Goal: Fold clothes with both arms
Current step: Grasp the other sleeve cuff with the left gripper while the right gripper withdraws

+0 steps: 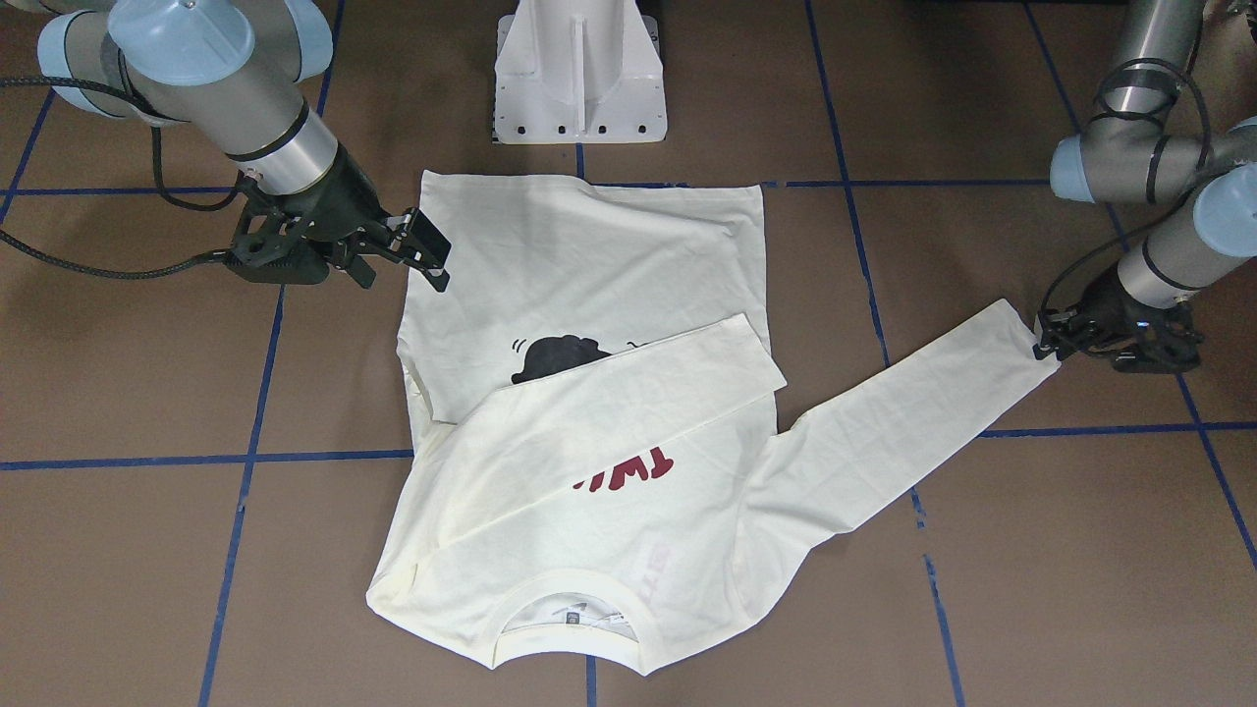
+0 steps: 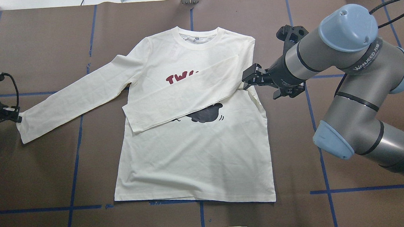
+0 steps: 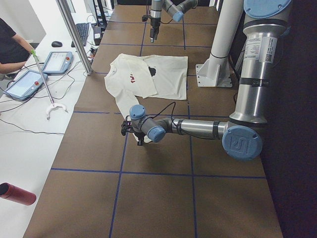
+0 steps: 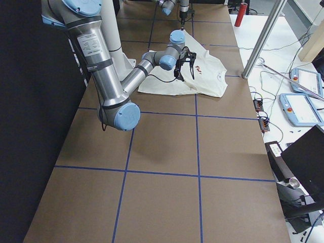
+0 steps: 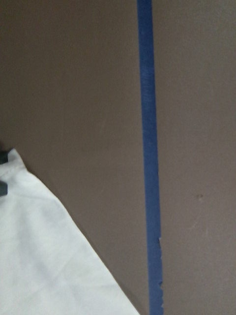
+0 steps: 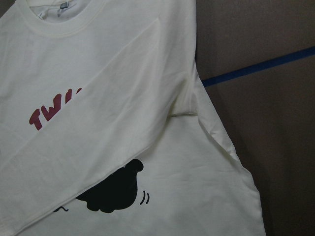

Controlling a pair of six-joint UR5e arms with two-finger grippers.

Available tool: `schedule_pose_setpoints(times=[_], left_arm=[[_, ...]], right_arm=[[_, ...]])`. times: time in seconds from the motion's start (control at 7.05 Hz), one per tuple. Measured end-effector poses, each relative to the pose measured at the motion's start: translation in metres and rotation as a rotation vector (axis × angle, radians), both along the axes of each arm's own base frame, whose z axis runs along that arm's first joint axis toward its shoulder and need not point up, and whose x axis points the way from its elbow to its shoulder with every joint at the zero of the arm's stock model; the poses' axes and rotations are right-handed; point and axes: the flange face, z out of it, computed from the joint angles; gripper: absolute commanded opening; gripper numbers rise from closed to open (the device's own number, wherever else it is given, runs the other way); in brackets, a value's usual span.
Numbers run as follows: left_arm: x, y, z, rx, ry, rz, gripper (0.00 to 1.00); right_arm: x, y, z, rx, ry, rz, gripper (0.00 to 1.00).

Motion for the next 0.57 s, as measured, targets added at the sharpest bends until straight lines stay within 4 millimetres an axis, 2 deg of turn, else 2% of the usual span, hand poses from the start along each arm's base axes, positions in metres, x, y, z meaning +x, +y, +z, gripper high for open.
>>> schedule_pose_setpoints(times=[0.14, 0.28, 0.43, 0.57], left_arm=[[0.002, 0.001, -0.024, 0.008, 0.033, 0.011, 0.00], [0.006, 0.002, -0.072, 0.001, 0.087, 0.037, 0.00], [0.016, -0.003, -0.144, -0.014, 0.138, 0.044, 0.00], [0.034, -0.012, -0.229, -0.045, 0.176, 0.028, 0.00]], right_arm=[[0.003, 0.002, -0.005, 0.007, -0.008, 0.002, 1.00], [0.012, 0.009, -0.009, 0.015, -0.022, 0.004, 1.00], [0.026, 0.020, -0.008, 0.020, -0.032, 0.001, 1.00], [0.038, 0.029, -0.001, 0.023, -0.031, -0.003, 1.00]])
